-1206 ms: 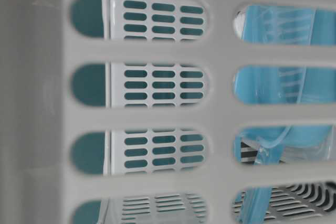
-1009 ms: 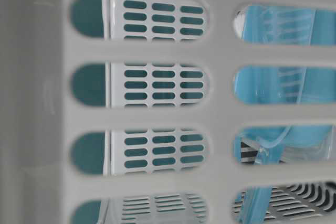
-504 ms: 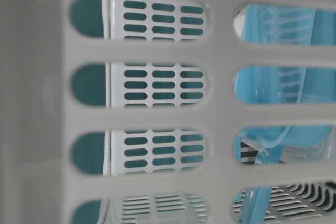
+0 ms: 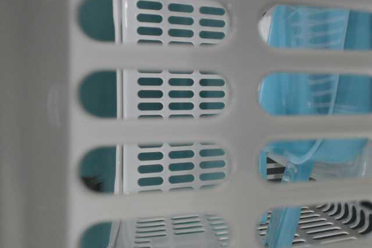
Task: Pick up the dustpan from the shopping basket with the left arm.
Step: 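Lower the left gripper and close it on the dustpan handle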
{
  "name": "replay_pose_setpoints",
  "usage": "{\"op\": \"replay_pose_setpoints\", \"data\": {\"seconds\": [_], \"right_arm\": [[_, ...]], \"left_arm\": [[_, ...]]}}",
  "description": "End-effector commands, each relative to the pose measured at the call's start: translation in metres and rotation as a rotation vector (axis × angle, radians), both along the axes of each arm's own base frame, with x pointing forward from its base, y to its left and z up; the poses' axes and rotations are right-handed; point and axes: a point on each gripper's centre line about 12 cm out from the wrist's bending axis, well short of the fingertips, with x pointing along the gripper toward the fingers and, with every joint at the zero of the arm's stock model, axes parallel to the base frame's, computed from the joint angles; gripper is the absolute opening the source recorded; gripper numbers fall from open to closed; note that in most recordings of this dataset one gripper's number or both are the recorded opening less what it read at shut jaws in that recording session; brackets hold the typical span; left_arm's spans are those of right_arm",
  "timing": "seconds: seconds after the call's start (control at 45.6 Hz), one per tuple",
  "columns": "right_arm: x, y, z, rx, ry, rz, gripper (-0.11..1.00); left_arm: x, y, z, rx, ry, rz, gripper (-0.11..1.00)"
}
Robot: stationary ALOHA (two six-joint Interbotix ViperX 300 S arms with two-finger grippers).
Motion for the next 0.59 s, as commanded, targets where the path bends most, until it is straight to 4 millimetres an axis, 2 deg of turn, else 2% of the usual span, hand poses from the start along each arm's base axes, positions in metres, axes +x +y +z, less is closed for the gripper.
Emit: {"op": "replay_pose_setpoints", "data": {"seconds": [0.0,0.132,0.241,0.373,0.57], "right_arm": [[0.001,0.001,0.002,0.005,-0.006,0.004,0.0],[0.001,0.002,0.001,0.005,-0.004,0.008,0.0],[0.001,0.002,0.0,0.006,-0.003,0.008,0.0],[0.001,0.002,-0.001,0.005,0.0,0.012,0.0],[0.0,0.004,-0.002,0.004,0.005,0.022,0.0]], "left_arm": [[0.008,-0.006,-0.003,-0.005,0.003,-0.002,0.28],[0.019,-0.015,-0.032,0.002,0.078,-0.02,0.7],[0.026,-0.018,-0.057,0.008,0.14,-0.026,0.89],[0.026,-0.018,-0.084,0.012,0.206,-0.022,0.9],[0.023,-0.02,-0.111,0.015,0.252,-0.022,0.9]]}}
